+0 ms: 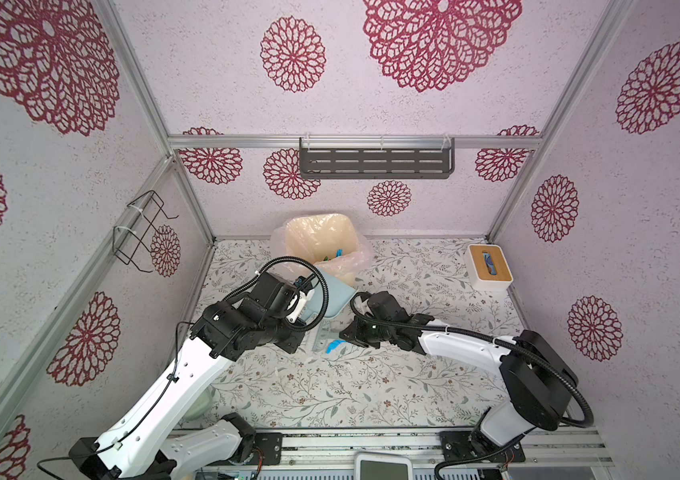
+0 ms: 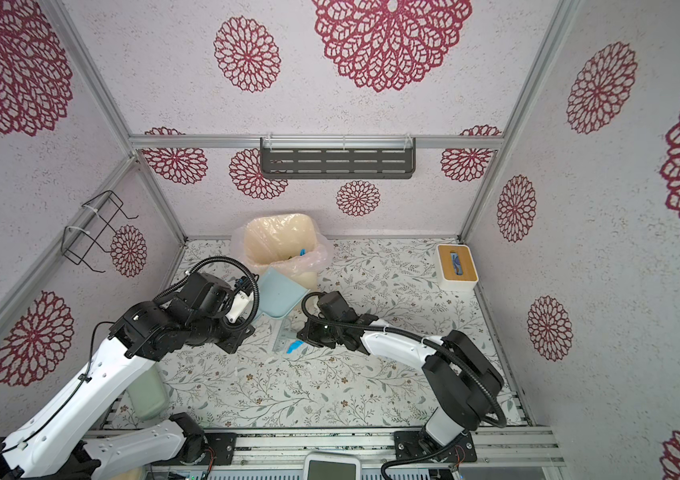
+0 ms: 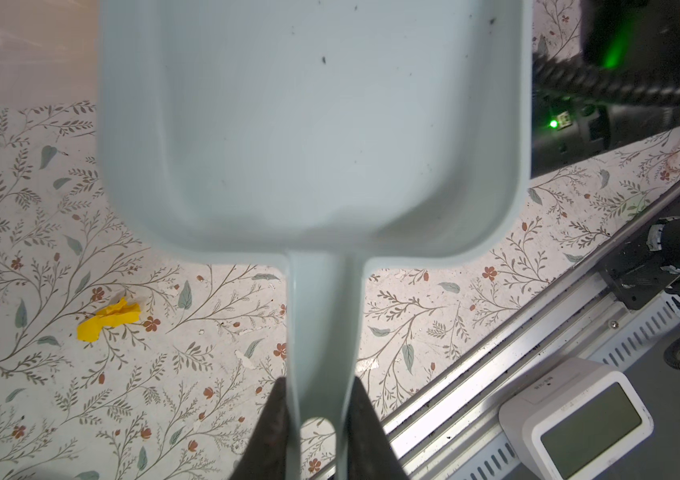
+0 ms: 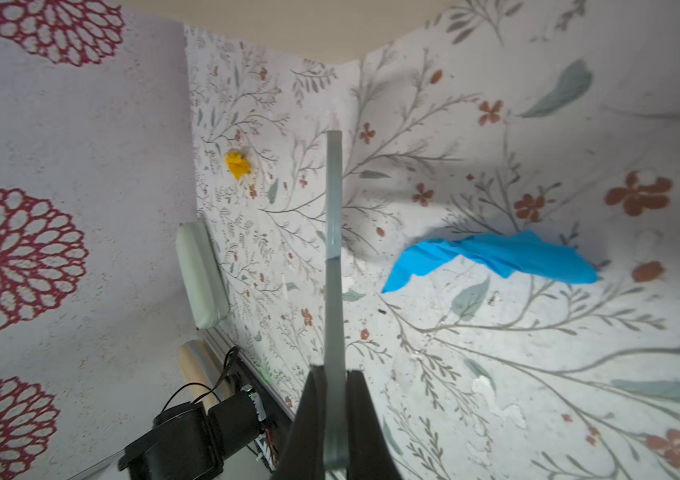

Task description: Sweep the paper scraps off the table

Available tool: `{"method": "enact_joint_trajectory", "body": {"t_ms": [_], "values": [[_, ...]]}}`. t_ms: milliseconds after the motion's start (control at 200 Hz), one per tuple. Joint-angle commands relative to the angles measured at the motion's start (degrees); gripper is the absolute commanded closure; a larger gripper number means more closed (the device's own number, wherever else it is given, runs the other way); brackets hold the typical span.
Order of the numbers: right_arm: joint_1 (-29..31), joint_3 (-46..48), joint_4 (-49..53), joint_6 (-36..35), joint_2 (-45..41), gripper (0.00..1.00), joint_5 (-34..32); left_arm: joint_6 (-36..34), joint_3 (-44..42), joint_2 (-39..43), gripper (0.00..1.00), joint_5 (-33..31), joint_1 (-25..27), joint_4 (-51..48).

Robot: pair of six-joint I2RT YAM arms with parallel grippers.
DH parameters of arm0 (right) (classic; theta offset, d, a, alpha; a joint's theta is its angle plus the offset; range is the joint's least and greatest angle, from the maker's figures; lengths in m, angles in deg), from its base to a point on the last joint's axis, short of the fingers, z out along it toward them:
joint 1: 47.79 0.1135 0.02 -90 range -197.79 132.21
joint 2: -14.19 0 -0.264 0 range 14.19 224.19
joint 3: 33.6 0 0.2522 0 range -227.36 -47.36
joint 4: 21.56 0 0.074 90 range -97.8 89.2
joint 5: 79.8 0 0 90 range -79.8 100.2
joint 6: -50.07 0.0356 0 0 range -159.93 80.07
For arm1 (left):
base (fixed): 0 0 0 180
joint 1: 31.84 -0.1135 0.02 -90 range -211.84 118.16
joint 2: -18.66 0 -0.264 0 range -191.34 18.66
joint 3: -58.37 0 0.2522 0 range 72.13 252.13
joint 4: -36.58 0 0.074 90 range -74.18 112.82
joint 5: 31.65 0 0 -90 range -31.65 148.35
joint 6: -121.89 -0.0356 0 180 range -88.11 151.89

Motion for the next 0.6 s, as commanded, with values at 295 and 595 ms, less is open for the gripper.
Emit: {"method": "enact_joint_trajectory", "body": {"t_ms": [295, 595], "values": [[-6.25, 16.72, 10.1, -2.74, -18.32, 1.0, 2.48, -1.02, 4.64, -4.96, 1.0, 1.1, 1.38, -1.45], [-18.1, 19.54, 36.15, -11.05, -36.54, 1.0, 1.87, -0.17, 6.0, -9.75, 1.0, 1.12, 8.54, -5.17]]}}
